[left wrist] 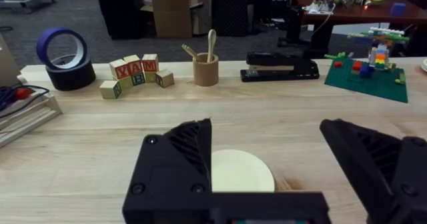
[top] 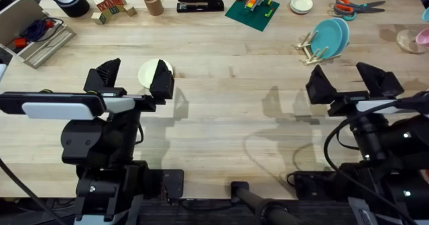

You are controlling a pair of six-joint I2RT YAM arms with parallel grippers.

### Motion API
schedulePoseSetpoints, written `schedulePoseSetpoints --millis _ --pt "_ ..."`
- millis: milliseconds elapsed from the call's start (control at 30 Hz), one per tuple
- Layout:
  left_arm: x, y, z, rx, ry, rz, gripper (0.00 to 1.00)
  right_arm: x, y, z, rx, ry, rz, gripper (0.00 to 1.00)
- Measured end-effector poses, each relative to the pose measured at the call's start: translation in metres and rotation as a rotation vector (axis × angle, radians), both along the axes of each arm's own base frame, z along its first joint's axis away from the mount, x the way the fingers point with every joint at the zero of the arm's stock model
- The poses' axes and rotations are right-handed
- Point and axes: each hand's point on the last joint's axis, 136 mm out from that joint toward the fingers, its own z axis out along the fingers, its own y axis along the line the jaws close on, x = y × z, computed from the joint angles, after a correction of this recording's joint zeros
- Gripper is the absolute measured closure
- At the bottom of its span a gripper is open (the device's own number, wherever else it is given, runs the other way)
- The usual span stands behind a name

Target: Pick up the plates from the table one by one and place each into a slot on the dish rack.

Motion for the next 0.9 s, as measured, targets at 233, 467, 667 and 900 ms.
schedulePoseSetpoints --millis 233,467,667,900 --pt "0.0 0.0 -0.002 0.0 0.01 0.0 0.006 0.0 0.0 0.0 0.0 0.0 -0.001 0.007" --pt "-0.001 0.0 -0.014 0.0 0.059 0.0 0.006 0.0 0.0 -0.002 0.0 0.007 -0.001 0.007" --pt "-0.001 0.0 -0.014 0.0 0.057 0.0 0.006 0.0 0.0 -0.001 -0.001 0.006 -0.001 0.008" --pt "-0.001 0.0 -0.013 0.001 0.064 0.001 0.006 -0.001 0.0 0.004 -0.038 -0.003 0.002 0.009"
